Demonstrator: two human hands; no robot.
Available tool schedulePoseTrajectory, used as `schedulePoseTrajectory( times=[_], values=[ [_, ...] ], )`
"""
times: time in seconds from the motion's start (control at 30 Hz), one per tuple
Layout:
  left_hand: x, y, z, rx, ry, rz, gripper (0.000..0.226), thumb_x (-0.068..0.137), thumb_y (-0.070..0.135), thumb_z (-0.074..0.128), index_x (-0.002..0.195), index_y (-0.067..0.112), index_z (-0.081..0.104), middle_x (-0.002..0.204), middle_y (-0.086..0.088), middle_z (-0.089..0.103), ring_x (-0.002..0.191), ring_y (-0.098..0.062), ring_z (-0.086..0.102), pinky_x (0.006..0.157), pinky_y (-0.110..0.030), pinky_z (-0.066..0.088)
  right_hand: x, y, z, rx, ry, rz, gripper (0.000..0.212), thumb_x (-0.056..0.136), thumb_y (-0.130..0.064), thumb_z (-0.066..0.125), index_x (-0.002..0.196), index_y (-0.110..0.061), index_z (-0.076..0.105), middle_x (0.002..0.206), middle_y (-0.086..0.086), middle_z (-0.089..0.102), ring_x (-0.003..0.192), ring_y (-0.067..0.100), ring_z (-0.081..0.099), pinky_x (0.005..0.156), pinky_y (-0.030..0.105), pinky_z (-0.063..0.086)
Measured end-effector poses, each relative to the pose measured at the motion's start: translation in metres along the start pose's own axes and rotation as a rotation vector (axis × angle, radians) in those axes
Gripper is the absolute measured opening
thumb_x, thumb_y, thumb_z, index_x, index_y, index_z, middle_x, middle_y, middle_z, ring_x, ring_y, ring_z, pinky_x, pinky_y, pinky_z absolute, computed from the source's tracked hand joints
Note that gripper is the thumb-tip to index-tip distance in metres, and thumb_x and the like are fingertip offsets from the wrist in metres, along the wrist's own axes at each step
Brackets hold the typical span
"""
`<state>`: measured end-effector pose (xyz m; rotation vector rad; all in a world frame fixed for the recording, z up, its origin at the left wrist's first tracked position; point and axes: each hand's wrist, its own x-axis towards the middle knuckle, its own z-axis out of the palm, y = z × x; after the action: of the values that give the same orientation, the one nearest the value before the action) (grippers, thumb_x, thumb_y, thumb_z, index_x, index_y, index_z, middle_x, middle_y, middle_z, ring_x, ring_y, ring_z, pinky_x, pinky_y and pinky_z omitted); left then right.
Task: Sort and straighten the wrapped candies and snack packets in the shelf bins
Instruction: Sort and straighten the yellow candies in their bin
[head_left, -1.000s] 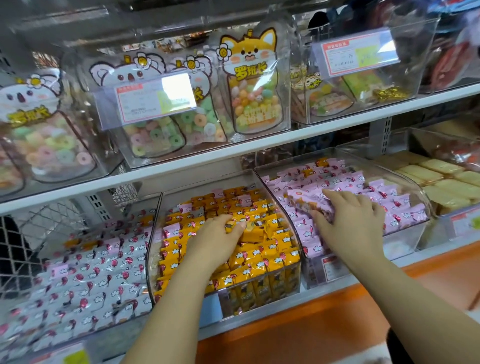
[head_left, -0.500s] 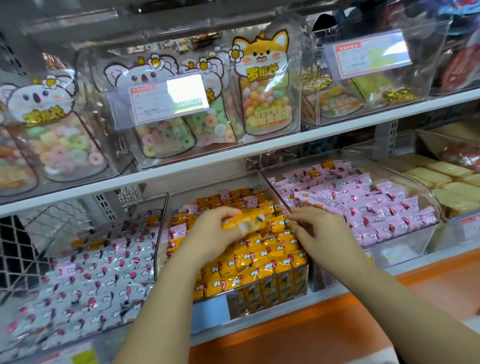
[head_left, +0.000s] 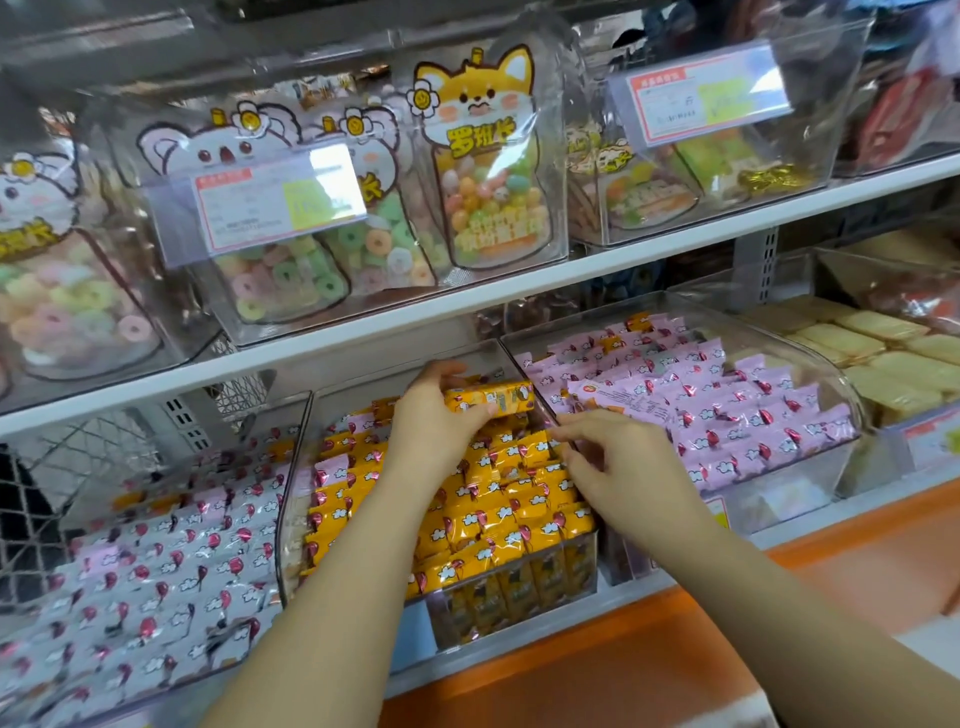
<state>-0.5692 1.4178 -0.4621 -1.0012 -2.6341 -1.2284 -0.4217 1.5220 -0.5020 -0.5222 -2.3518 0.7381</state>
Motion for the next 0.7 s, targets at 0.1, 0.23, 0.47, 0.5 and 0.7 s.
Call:
schedulePoseTrajectory(
  times=[0.1,0.23,0.47,0.5,0.7],
  values=[
    [0.0,-0.004,-0.002,-0.07,0.017,-0.013,0.051,0.081,0.03,0.072,0.126,0.022,0.049,0.12,0.0,0.059,0.101,-0.015,0.055,0.077,-0.023,0.043,0.001,0.0,-0.001,0.01,-0.012,0.007,0.029,0.088,-0.013,0.059,0.115,-0.021,0.067,0.118,-0.003,0.065,0.107,0.01,0.058,0.093,0.018,0.04],
    [-0.002,-0.007,0.002,-0.077,-0.027,-0.022,0.05,0.084,0.027,0.069,0.129,0.023,0.047,0.123,-0.002,0.057,0.099,-0.012,0.052,0.07,-0.015,0.039,0.001,-0.002,-0.002,0.02,-0.017,0.015,0.029,0.088,-0.014,0.059,0.116,-0.022,0.066,0.12,-0.005,0.064,0.102,0.009,0.059,0.091,0.018,0.042],
    [0.02,0.006,0.013,-0.059,-0.058,0.007,0.05,0.084,0.028,0.069,0.126,0.022,0.044,0.119,0.0,0.056,0.095,-0.011,0.049,0.065,-0.017,0.039,0.001,-0.003,-0.003,0.03,-0.013,0.028,0.03,0.088,-0.013,0.059,0.116,-0.022,0.066,0.121,-0.005,0.063,0.102,0.009,0.059,0.092,0.02,0.043],
    [0.022,0.008,0.016,-0.047,-0.074,0.017,0.049,0.084,0.026,0.069,0.125,0.022,0.044,0.115,0.002,0.055,0.093,-0.01,0.049,0.063,-0.016,0.039,0.001,-0.003,-0.003,0.032,-0.012,0.028,0.029,0.088,-0.013,0.059,0.116,-0.021,0.066,0.122,-0.005,0.063,0.104,0.008,0.058,0.094,0.02,0.043],
    [0.018,0.005,0.042,0.239,-0.204,0.154,0.037,0.086,0.024,0.066,0.121,0.019,0.053,0.12,-0.001,0.059,0.105,-0.014,0.055,0.077,-0.019,0.038,0.002,-0.002,-0.003,0.027,-0.022,0.032,0.03,0.089,-0.015,0.059,0.117,-0.022,0.065,0.124,-0.006,0.061,0.105,0.007,0.057,0.094,0.02,0.042]
  ],
)
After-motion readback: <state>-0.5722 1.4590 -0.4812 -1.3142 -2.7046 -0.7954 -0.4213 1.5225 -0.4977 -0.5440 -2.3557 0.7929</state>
